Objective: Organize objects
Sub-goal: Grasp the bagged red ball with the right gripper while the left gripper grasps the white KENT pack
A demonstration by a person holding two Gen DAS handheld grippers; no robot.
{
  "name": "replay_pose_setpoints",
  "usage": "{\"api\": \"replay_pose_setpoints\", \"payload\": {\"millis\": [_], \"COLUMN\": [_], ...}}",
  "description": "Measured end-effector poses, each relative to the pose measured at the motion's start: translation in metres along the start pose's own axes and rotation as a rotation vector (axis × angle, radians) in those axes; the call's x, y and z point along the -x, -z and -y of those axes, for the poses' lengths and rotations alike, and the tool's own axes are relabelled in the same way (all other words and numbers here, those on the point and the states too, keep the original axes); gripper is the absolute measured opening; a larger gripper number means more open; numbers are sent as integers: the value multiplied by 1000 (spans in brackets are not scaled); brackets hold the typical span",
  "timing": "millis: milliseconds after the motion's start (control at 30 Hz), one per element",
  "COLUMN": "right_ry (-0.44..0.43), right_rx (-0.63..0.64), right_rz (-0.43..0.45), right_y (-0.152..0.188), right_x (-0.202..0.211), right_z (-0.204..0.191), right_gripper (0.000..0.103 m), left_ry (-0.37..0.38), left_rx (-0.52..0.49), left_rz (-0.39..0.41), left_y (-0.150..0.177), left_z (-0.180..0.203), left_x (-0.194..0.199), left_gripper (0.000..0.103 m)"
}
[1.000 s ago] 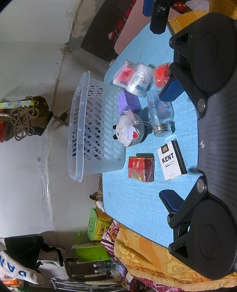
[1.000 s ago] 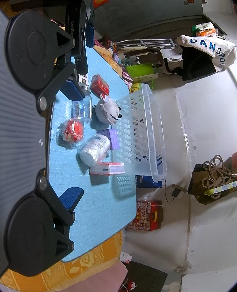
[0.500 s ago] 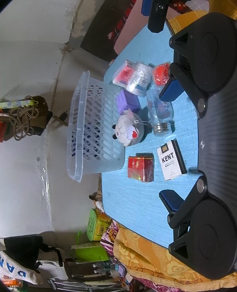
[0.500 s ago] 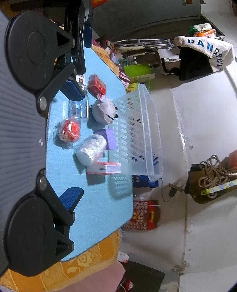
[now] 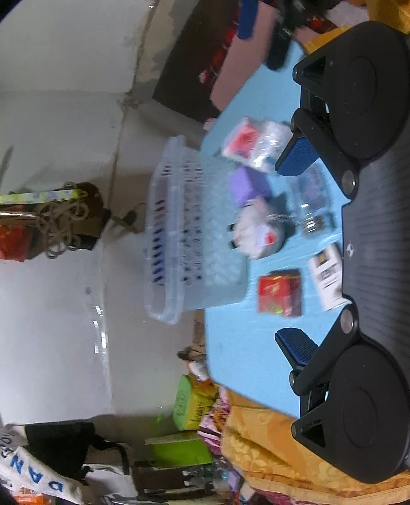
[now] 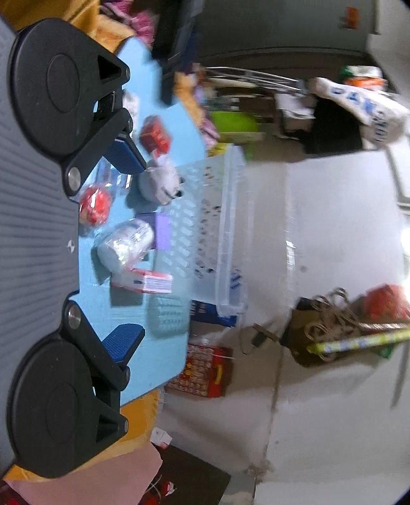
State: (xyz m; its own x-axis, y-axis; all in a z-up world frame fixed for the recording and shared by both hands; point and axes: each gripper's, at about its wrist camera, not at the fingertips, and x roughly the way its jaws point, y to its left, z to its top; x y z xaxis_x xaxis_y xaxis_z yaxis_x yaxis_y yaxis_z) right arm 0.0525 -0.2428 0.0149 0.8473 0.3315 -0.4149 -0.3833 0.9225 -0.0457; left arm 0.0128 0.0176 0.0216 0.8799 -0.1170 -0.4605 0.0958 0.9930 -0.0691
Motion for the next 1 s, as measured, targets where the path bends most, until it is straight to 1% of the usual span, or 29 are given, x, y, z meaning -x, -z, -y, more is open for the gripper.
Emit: {"api": "replay_pose_setpoints", "payload": {"millis": [33,100,133,200,233,267,333,367,400,433,500,567,633,700,833,900,1000], "right_ry": [-5,-30,-49,-90,-106,-119,-112,-94,-79,-65,-59,-68,-79,-84,-69,-68,-73], "right_rx": [1,-29,-56,-113,-131,-140,-111,-75,-43,-8,39,55,63,61,47,46,44], "right_rz": [-33,-104,-139,-194,-206,-215,-237,-246,-252,-258,-278,-311,-340,-353,-355,-374,-400], "right_y": [-3,-5,-5,-1,1,3,5,6,7,6,8,9,10,10,8,8,9], "right_x": [-7,-20,-25,-29,-30,-31,-35,-39,-41,-45,-51,-58,-63,-65,-67,-73,-81], "right_z": [2,6,8,12,13,12,4,-3,-8,-14,-23,-28,-32,-34,-33,-34,-35], "right_gripper": [103,103,103,103,103,103,103,103,103,103,97,93,91,88,87,81,76], "left_ry": [-1,-31,-43,-31,-19,-7,31,35,25,9,-5,-13,-14,-7,-23,-41,-61], "left_rx": [-12,-37,-54,-87,-82,-73,-78,-93,-108,-122,-135,-124,-105,-96,-124,-140,-132], "left_rz": [13,40,41,21,7,-11,-74,-99,-115,-125,-147,-186,-226,-247,-296,-319,-357], "left_y": [-6,-15,-17,-17,-14,-10,-4,-1,3,5,8,11,13,15,19,22,24], "left_z": [-3,-9,-10,-11,-12,-12,-9,-6,-2,0,1,-5,-10,-11,-7,-6,-10], "left_x": [1,0,-2,-10,-14,-18,-27,-31,-33,-35,-38,-45,-52,-56,-65,-69,-78], "left_gripper": [103,103,103,102,99,99,98,97,94,93,93,93,92,93,92,92,92]}}
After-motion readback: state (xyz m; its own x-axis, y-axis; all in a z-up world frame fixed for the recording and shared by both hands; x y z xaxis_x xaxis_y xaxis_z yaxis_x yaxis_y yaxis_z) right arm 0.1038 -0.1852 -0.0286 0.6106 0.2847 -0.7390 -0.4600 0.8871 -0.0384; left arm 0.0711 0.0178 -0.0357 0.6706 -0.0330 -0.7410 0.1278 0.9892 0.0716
